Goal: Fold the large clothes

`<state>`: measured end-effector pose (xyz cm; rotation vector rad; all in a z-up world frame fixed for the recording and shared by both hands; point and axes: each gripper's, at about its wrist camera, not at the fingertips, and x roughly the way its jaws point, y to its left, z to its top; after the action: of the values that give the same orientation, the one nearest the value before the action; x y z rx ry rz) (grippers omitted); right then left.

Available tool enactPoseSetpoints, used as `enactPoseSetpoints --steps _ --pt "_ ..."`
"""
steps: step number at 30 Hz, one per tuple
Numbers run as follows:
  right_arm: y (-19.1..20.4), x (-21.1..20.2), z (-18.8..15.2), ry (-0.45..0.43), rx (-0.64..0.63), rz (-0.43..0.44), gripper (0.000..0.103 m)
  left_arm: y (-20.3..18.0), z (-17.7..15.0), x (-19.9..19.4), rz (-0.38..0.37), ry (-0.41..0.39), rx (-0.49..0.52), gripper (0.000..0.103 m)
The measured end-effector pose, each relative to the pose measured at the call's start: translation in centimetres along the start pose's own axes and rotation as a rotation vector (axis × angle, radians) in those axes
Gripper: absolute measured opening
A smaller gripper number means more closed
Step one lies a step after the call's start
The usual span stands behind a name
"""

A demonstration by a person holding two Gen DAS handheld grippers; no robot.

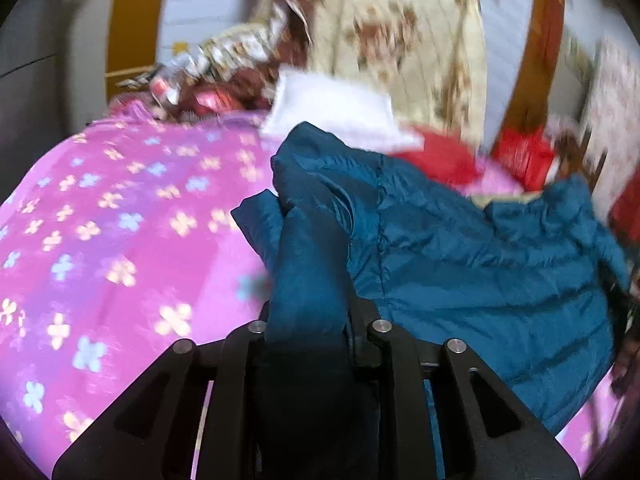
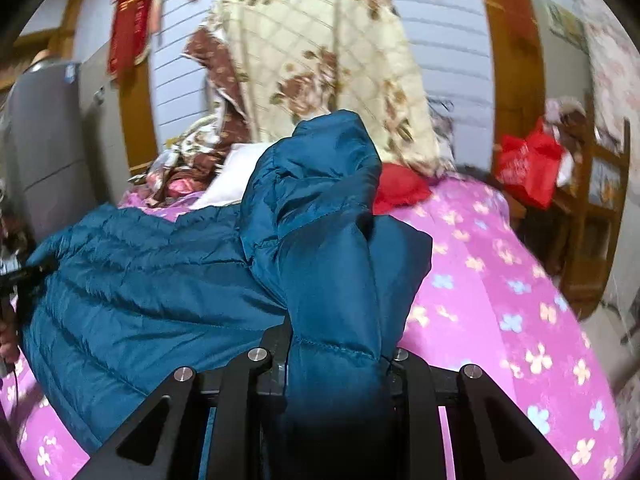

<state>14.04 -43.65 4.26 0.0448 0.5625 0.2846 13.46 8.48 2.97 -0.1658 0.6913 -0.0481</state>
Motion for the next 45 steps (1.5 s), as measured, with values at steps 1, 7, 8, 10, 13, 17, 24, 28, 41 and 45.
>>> enactPoseSetpoints --steps 1,7,8,10,13,17,24,28,41,45 --pt "-1.2 1.1 -0.8 0.041 0.048 0.022 0.026 -0.1 -0.4 1.4 0.038 0.039 0.004 0.028" --pt "-5.5 2.9 -2.5 0.153 0.301 0.111 0.041 2.4 -0.6 2.9 0.037 0.090 -0.121 0.047" --pt "-5.6 2.4 -2.1 0.139 0.317 0.105 0.042 2.5 -0.3 2.3 0.049 0.068 -0.119 0.048" --pt "-5.4 0.6 -1.3 0.096 0.334 0.058 0.044 2.7 0.2 0.7 0.089 0.002 -0.120 0.048" --pt "-3.7 -3.1 0.0 -0.011 0.259 -0.104 0.047 2.5 0.7 -2.1 0.127 -0.109 -0.119 0.053" --pt "0.2 -6.8 1.5 -0.166 0.133 -0.266 0.050 -0.2 0.5 -4.3 0.096 -0.197 -0.040 0.071" --pt "1.3 3.5 -0.8 0.171 0.064 -0.197 0.052 -2.7 -2.1 2.8 0.175 0.058 0.067 0.071" --pt "-0.8 4.4 -2.3 0.170 0.170 -0.130 0.057 -2.8 -2.6 4.0 0.207 0.073 0.057 0.083" --pt "0.6 5.5 -2.3 0.228 0.192 -0.103 0.103 2.5 -2.6 6.3 -0.040 0.270 -0.317 0.103" --pt "0.4 5.5 -2.5 0.223 0.210 -0.098 0.103 2.3 -2.6 6.1 -0.050 0.259 -0.318 0.103"
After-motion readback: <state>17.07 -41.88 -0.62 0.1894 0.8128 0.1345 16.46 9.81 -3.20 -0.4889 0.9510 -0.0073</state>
